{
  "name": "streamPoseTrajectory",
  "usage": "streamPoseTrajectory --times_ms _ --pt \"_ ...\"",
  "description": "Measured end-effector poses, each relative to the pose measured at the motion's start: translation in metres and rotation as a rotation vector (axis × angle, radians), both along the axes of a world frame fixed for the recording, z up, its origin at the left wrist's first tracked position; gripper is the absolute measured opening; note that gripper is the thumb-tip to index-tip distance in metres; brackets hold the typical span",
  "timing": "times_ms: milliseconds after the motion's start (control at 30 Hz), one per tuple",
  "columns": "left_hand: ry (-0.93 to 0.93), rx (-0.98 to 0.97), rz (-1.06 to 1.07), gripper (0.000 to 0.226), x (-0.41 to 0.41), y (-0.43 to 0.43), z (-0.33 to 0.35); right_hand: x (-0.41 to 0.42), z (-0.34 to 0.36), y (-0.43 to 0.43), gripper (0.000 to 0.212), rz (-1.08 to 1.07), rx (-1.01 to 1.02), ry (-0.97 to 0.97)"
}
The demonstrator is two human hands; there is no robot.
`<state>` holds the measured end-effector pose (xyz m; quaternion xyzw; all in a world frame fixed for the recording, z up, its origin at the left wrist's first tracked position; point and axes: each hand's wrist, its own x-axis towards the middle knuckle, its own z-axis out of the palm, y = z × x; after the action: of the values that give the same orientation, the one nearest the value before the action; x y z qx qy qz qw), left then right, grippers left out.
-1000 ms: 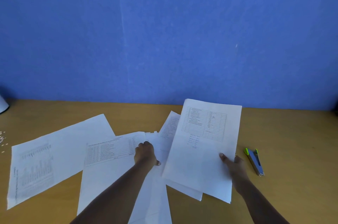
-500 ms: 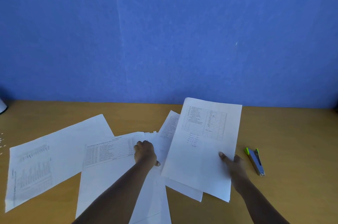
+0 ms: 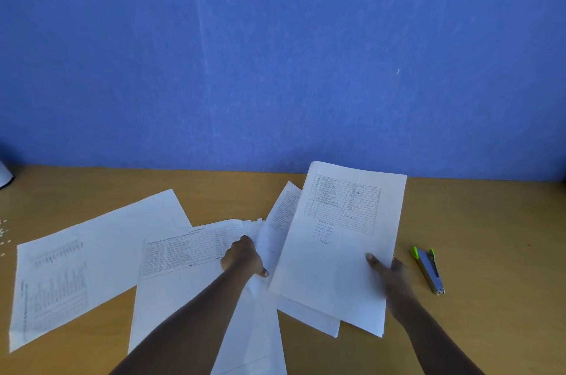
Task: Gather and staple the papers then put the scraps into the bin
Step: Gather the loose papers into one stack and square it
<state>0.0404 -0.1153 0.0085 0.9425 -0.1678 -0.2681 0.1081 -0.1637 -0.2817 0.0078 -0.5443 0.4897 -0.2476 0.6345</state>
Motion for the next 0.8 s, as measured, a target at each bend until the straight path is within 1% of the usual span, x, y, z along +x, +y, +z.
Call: streamPoseTrajectory --times_ms 67,133,233,333,433,533,600,700,800 --pt "-0.006 -0.033 0.019 0.053 0.000 0.003 -0.002 0.000 -0.001 0.000 0.011 0.008 -0.001 0.001" --pt "0.026 -0.115 0.068 0.047 0.001 0.008 -0.004 0.001 -0.002 -0.001 0.009 0.005 -0.001 -0.002" --pt "0.058 -0.219 0.162 0.046 0.007 0.029 -0.009 0.004 -0.001 0.001 0.011 0.010 -0.001 -0.014" --pt "0.026 -0.300 0.295 0.048 0.017 0.064 -0.011 0.008 0.000 0.005 0.008 0.013 -0.013 -0.024" --pt "0.013 -0.361 0.404 0.048 0.024 0.100 -0.012 0.012 -0.001 0.012 0.016 0.049 -0.019 -0.029" --pt "0.001 -0.320 0.452 0.045 0.025 0.131 -0.009 0.017 -0.004 0.019 0.018 0.085 -0.017 -0.030" --pt "-0.036 -0.235 0.449 0.046 0.023 0.149 -0.007 0.020 -0.005 0.026 0.018 0.101 -0.016 -0.025" --pt "-0.151 -0.062 0.397 0.048 0.015 0.169 -0.006 0.025 -0.002 0.037 0.017 0.120 -0.015 -0.047" --pt "-0.233 0.032 0.331 0.056 0.011 0.180 -0.009 0.028 -0.003 0.047 0.018 0.143 0.000 -0.064"
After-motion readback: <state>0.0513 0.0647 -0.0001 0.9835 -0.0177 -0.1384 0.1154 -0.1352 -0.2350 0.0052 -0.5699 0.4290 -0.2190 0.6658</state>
